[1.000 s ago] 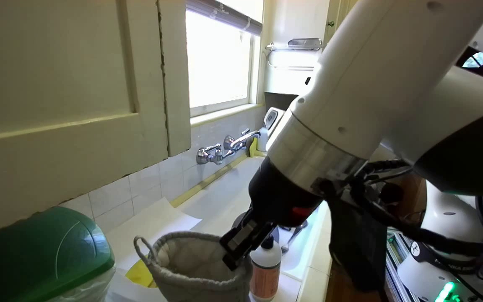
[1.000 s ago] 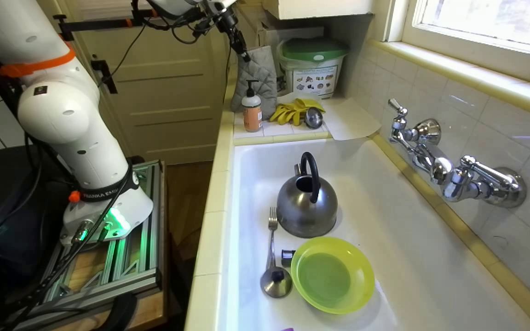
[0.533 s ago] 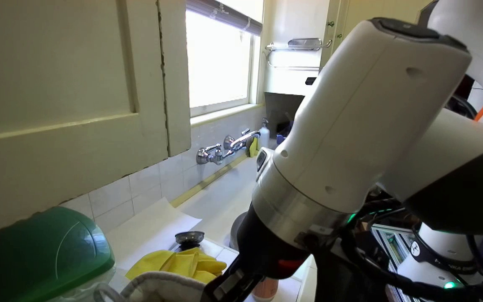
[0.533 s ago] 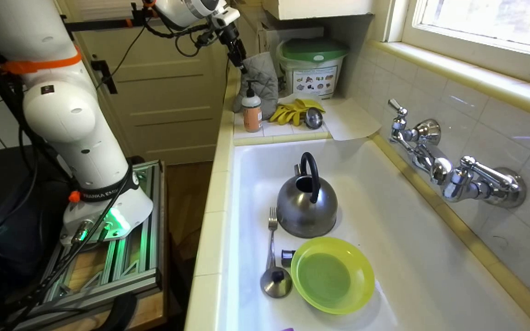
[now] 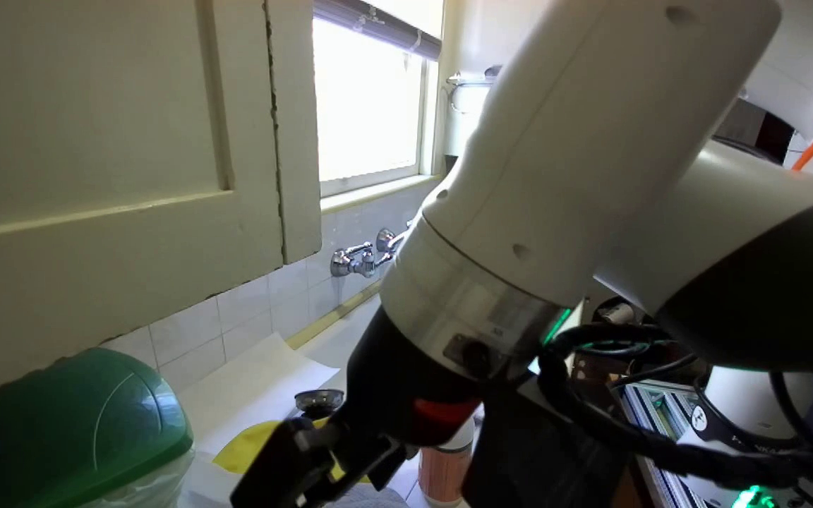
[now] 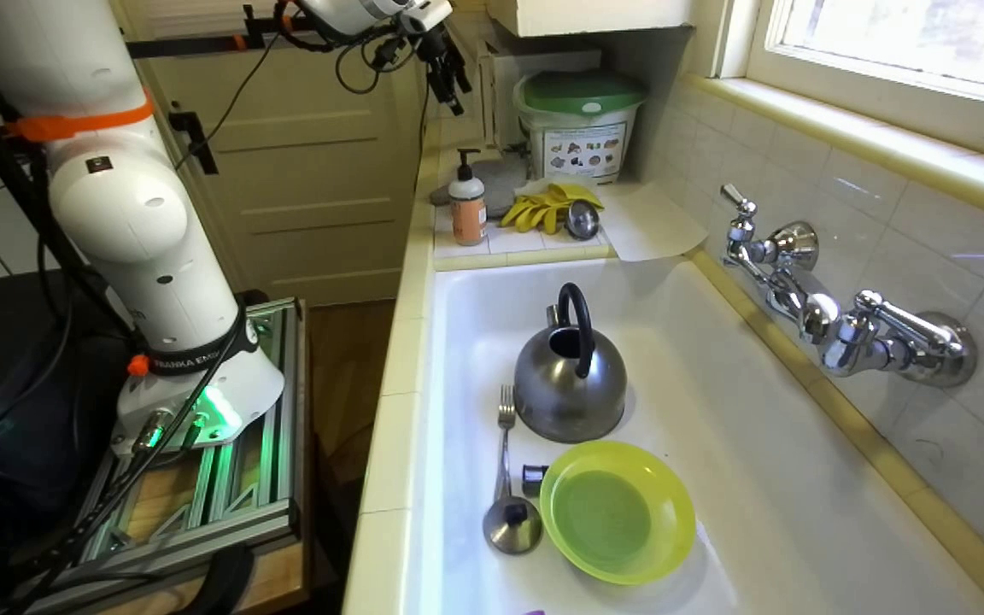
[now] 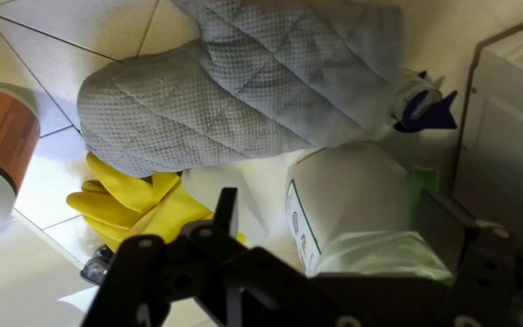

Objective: Put the grey oven mitt on the left side of the countertop.

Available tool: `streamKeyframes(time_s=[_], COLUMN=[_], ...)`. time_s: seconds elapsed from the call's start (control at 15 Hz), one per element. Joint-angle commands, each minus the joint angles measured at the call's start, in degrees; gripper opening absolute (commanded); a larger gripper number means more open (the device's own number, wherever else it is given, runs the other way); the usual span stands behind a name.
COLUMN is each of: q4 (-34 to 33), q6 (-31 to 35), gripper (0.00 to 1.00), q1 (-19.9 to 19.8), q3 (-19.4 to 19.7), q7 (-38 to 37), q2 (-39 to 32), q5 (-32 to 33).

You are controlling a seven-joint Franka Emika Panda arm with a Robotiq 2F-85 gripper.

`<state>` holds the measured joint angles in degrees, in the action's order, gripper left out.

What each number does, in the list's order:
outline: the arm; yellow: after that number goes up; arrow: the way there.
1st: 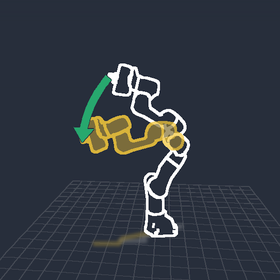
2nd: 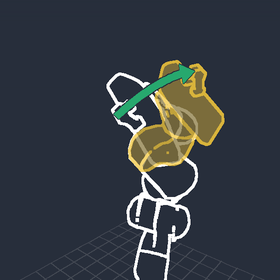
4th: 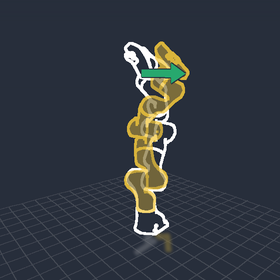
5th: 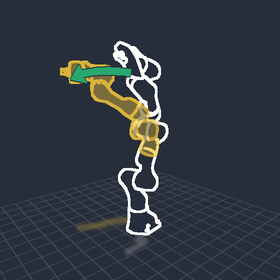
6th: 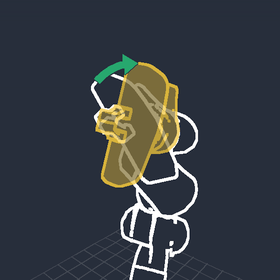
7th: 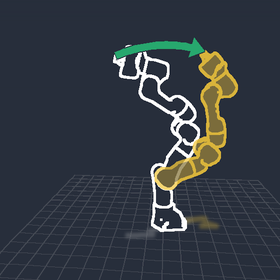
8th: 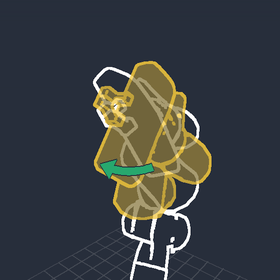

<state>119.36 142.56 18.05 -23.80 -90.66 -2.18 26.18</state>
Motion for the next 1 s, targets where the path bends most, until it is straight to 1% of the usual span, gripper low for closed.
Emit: streamKeyframes(time_s=[0.0, 0.13, 0.33, 0.47, 0.53, 0.6, 0.67, 0.8, 0.93], q4=[-2.4, -3.1, -3.7, -4.6, -5.4, -6.1, -6.4, -7.3, -8.0], q6=[0.0, -2.5, -9.9, -16.7, -19.1, -22.9, -25.0, -31.3, -37.8], gripper=[1.0, 0.99, 1.0, 1.0, 1.0, 1.0, 1.0, 1.0, 1.0], q1=[1.3, 1.2, 1.0, 0.5, 2.3, 2.8, 4.5, 6.6, 6.7], q3=[1.9, 2.0, 2.4, 3.3, 5.2, 6.9, 9.4, 13.4, 16.1], q7=[-0.6, 2.8, 14.1, 23.4, 28.1, 32.5, 37.0, 45.7, 54.5], q2=[2.0, 4.1, 9.5, 13.7, 14.7, 16.8, 18.5, 21.9, 25.2], q5=[-4.0, -8.4, -18.1, -21.4, -22.0, -21.9, -22.3, -23.5, -24.5])
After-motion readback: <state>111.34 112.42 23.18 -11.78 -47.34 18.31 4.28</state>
